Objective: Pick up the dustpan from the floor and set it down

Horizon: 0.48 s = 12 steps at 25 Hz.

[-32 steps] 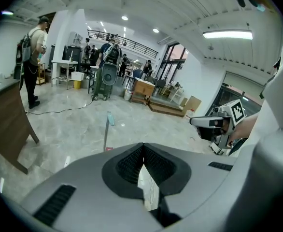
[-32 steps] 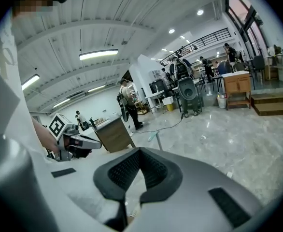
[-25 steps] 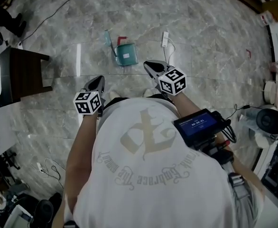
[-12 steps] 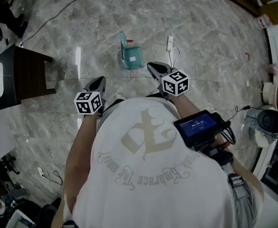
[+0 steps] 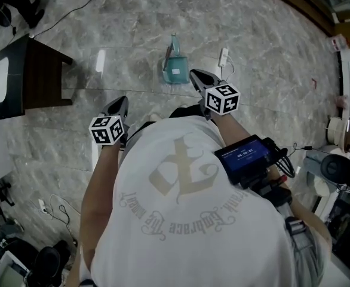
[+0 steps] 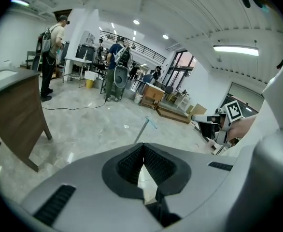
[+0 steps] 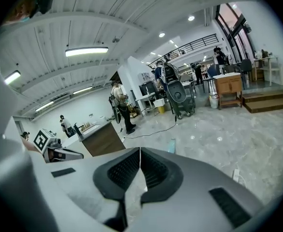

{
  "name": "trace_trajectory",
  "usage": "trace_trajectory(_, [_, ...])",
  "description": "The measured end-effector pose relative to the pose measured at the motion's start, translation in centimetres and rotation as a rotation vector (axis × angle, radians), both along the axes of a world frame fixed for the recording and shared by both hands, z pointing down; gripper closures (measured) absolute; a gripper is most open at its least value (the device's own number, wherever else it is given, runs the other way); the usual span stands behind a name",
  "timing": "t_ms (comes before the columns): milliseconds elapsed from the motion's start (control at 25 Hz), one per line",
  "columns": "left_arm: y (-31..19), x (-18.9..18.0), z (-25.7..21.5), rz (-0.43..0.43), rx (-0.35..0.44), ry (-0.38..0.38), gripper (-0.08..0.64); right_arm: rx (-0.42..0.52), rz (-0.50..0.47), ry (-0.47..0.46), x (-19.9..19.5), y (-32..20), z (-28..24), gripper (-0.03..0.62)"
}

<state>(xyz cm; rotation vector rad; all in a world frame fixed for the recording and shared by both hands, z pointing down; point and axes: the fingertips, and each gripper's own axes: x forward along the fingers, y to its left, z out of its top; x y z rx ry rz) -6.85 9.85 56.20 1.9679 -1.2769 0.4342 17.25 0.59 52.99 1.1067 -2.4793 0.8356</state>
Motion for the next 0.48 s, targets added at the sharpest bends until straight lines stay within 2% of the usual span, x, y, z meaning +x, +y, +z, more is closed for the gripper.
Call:
trace_trajectory(240, [0.8,-3.1,1.1,-0.078,0.004,0.005,0.548,-0.034,-0.031,0.024,-2.8,-1.5,2.0,0.574])
trace_trajectory(480, [1.1,-4.2,2.0,-0.146,-0.017,0.017,0.548,-0.087,-0.09,0.052,-4.5,-2.7,3.9,0.574])
